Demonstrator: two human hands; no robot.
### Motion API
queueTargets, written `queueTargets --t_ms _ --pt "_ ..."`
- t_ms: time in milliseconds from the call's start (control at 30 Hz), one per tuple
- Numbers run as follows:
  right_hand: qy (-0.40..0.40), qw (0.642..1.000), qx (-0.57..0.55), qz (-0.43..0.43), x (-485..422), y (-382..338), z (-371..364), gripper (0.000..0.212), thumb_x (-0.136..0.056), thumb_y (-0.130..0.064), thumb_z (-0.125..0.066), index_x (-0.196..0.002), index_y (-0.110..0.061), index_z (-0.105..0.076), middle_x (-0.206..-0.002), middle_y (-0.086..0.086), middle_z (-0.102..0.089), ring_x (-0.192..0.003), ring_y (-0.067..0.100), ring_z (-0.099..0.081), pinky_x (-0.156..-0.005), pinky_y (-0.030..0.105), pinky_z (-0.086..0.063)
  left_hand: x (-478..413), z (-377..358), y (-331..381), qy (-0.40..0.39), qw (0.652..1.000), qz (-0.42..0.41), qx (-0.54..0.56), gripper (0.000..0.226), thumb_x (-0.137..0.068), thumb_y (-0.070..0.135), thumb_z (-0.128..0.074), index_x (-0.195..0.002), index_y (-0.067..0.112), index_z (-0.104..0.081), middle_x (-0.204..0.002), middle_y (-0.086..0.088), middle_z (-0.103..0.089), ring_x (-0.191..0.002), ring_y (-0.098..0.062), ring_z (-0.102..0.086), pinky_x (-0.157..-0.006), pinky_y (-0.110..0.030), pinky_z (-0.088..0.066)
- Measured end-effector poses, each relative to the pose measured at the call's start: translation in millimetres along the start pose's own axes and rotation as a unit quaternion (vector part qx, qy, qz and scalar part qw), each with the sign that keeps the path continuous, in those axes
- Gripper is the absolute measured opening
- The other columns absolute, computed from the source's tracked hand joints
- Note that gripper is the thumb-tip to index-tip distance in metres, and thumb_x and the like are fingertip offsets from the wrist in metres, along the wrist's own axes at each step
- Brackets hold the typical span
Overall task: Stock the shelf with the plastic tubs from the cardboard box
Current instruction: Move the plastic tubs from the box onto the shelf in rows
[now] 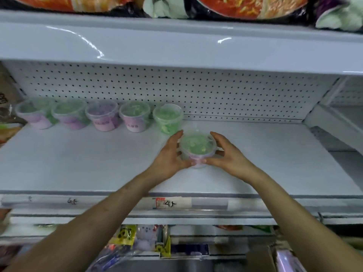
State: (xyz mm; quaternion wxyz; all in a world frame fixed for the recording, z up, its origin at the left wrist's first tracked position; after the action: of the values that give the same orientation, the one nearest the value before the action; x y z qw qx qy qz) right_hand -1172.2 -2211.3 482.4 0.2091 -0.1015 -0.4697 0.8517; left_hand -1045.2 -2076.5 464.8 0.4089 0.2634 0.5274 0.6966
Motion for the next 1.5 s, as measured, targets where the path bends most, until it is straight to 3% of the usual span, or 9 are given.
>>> queueTargets --t_ms 133,267,433,633,900,1067,1200,1333,1500 --pt "0.002 1.000 -0.011 0.012 0 -1 -2 0.106 -0.073 -0.055 -0.091 -0.159 -0.036 -0.031 -0.156 -0.010 -0.040 -0.135 0.006 -0.051 -0.116 0.036 -0.046 6 3 -14 0.008 1.000 0.021 0.002 0.106 -0.071 0.032 -0.091 -0.158 0.020 -0.029 -0.148 -0.006 -0.053 -0.127 -0.016 -0.062 -0.104 -0.041 -0.055" --pt "0.014 0.999 -0.014 0.030 -1 -14 -7 0.082 -0.071 -0.048 -0.094 -0.124 -0.071 -0.036 -0.140 -0.025 -0.046 -0.122 -0.011 -0.052 -0.104 0.022 -0.050 3 8 -11 0.014 0.999 0.014 -0.028 0.091 -0.075 0.034 -0.089 -0.151 0.019 -0.040 -0.137 -0.005 -0.063 -0.116 -0.016 -0.069 -0.099 -0.043 -0.058" --pt "0.042 0.998 -0.010 0.034 -5 -14 5 0.078 -0.077 -0.034 -0.094 -0.131 -0.046 -0.038 -0.126 -0.032 -0.045 -0.108 -0.027 -0.048 -0.085 0.002 -0.045 -9 5 1 0.014 0.999 -0.004 -0.048 0.083 -0.080 0.023 -0.089 -0.149 0.018 -0.043 -0.138 -0.003 -0.060 -0.116 -0.016 -0.068 -0.099 -0.041 -0.058" --pt "0.044 0.999 -0.014 0.027 -21 -11 6 0.076 -0.075 -0.037 -0.094 -0.131 -0.043 -0.043 -0.128 -0.026 -0.049 -0.114 -0.014 -0.054 -0.091 0.013 -0.048 -12 20 3 0.018 0.995 -0.020 -0.100 0.093 -0.081 0.028 -0.089 -0.157 0.019 -0.035 -0.151 0.001 -0.048 -0.126 -0.017 -0.059 -0.105 -0.035 -0.054" --pt "0.068 0.996 -0.031 0.046 -65 -11 18 0.072 -0.074 -0.030 -0.095 -0.133 -0.032 -0.054 -0.131 -0.012 -0.055 -0.116 0.000 -0.058 -0.097 0.028 -0.052 -9 77 18 0.072 0.982 -0.045 -0.168 0.087 -0.086 0.032 -0.084 -0.157 0.020 -0.035 -0.154 0.002 -0.042 -0.129 -0.012 -0.054 -0.102 -0.030 -0.054" --pt "0.080 0.996 -0.030 0.033 -92 0 28 0.074 -0.063 -0.045 -0.096 -0.126 -0.040 -0.057 -0.130 -0.008 -0.061 -0.119 0.011 -0.061 -0.100 0.041 -0.055 -9 91 21 0.086 0.967 -0.055 -0.233 0.084 -0.089 0.033 -0.081 -0.158 0.016 -0.035 -0.154 -0.003 -0.039 -0.128 -0.016 -0.054 -0.097 -0.030 -0.056" --pt "0.073 0.996 -0.049 0.021 -103 6 37 0.074 -0.067 -0.035 -0.095 -0.130 -0.033 -0.057 -0.131 -0.009 -0.060 -0.116 0.009 -0.060 -0.086 0.028 -0.050 -13 91 21 0.090 0.964 -0.053 -0.243 0.082 -0.089 0.032 -0.081 -0.157 0.014 -0.037 -0.154 -0.004 -0.040 -0.128 -0.018 -0.055 -0.095 -0.028 -0.054" --pt "0.063 0.996 -0.058 0.014 -115 10 39 0.080 -0.064 -0.036 -0.096 -0.133 -0.037 -0.056 -0.134 -0.007 -0.059 -0.119 0.012 -0.060 -0.092 0.031 -0.053 -13 93 16 0.097 0.964 -0.047 -0.242 0.082 -0.089 0.032 -0.081 -0.156 0.014 -0.038 -0.153 -0.003 -0.040 -0.126 -0.016 -0.054 -0.093 -0.025 -0.054" --pt "0.057 0.996 -0.071 0.012 -121 7 39 0.076 -0.072 -0.018 -0.093 -0.137 -0.028 -0.055 -0.130 -0.009 -0.060 -0.112 0.002 -0.060 -0.079 0.020 -0.048 -11 97 13 0.105 0.962 -0.045 -0.246 0.081 -0.089 0.034 -0.081 -0.156 0.016 -0.038 -0.151 -0.001 -0.041 -0.126 -0.015 -0.054 -0.093 -0.025 -0.054"
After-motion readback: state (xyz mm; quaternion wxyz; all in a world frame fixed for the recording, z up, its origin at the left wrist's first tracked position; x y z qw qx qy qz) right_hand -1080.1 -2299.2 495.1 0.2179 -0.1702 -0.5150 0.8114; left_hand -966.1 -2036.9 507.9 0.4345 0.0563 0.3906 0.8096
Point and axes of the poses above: each hand's wrist, its own x-axis away from the middle knuckle, its own z-axis out of the back of the hand, y = z × x, the point moved 10 cm from there along -x, towards the middle knuckle
